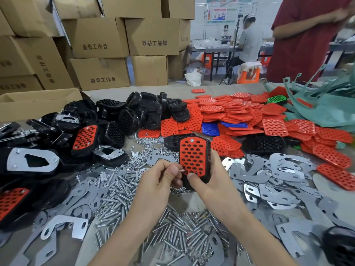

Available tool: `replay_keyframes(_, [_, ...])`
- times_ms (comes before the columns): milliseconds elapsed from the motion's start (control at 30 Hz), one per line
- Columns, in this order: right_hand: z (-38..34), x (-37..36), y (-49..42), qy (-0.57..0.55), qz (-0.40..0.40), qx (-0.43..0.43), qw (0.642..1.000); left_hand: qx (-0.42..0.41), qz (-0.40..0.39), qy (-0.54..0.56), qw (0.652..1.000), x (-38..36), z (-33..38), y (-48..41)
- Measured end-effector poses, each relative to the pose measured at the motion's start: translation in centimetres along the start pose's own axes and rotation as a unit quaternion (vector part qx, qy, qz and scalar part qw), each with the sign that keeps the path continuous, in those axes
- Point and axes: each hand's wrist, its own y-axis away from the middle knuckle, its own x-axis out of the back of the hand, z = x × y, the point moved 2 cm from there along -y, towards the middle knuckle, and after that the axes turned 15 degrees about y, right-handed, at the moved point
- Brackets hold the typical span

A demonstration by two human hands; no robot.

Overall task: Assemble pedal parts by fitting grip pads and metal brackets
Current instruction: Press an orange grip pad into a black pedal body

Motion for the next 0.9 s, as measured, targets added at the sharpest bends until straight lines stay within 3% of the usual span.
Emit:
replay_keyframes(167, [-0.12, -0.05, -0.05, 0.003, 0.006, -0.004, 1.000, -0.001, 0.016, -0.032, 0.999, 0.06, -0.17, -0.23])
replay_keyframes(300, [-0.16, -0.33, -0.03, 0.010, 0.021, -0.006, 1.000, -0.062, 0.022, -0.144, 0.987, -0.49, -0.14, 0.38])
replay_keyframes(467, [-0.40, -0.34, -0.05, 0.010, 0.025, 0.006, 1.000, -0.026, 0.049, -0.055, 0.997, -0.16, -0.29, -0.09])
replay_keyframes(633, [-0.18, -0.26, -0.12, -0.007, 0.022, -0.002, 1.000, -0.036, 0.051, -0.075, 0.995, -0.54, -0.54, 0.01])
replay_keyframes(900, [-0.36, -0.42, -0.30, -0.011, 0.051, -0.013, 0.999, -0.135, 0.010, -0.255, 0.957, -0.33, -0.19, 0.01])
